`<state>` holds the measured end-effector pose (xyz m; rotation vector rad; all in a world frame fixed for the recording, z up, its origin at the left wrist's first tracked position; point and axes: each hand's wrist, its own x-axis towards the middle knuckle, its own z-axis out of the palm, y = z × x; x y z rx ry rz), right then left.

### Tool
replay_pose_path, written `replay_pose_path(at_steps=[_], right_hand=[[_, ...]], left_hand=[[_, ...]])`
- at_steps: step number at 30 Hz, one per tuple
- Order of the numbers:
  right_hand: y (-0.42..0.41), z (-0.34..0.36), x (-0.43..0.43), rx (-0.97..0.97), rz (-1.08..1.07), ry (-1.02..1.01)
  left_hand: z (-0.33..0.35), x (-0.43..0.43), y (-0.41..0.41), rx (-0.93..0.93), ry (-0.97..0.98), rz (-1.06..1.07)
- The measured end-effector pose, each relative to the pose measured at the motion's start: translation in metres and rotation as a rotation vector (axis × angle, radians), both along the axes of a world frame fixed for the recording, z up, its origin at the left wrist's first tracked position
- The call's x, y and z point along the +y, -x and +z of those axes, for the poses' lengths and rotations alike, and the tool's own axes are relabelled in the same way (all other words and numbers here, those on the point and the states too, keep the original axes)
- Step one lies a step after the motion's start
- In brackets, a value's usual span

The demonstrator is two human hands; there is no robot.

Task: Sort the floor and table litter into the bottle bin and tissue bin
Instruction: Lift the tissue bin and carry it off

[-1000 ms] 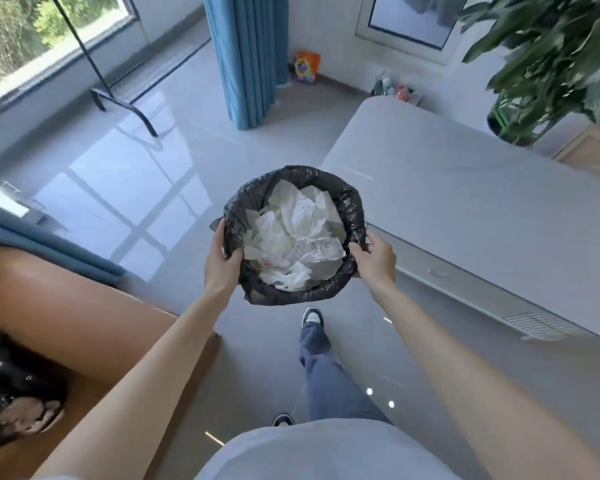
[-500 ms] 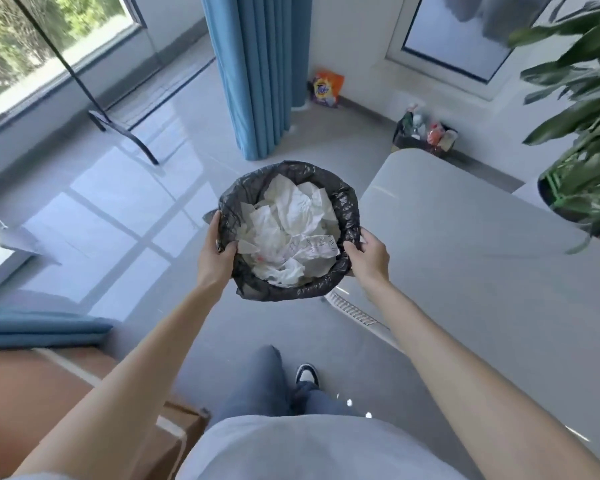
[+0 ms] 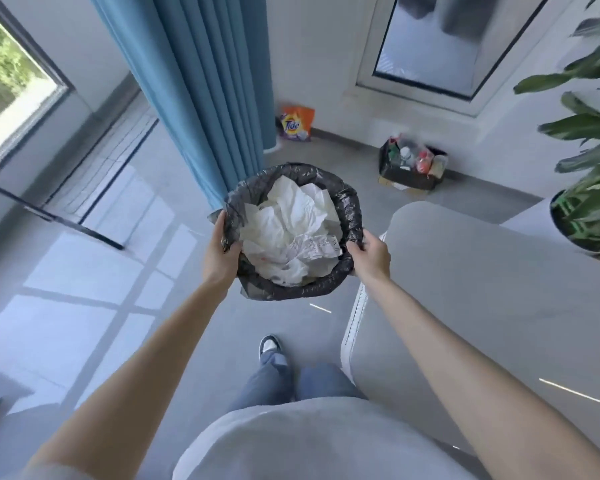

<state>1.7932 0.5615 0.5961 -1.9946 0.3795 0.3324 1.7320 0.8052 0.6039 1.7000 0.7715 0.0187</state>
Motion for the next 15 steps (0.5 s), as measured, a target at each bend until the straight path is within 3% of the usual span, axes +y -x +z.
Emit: replay_pose_path(at_steps=[9, 15], right_hand=[[-0.153, 0.0, 0.021, 0.011, -0.145, 0.024], [-0.304, -0.043, 0.017, 0.087, -0.221, -0.01]], left_hand=[[-0.009, 0.029, -0.193, 0.022, -0.02, -0.212], [-0.038, 0.024, -0.35, 0.062, -0.052, -0.235]])
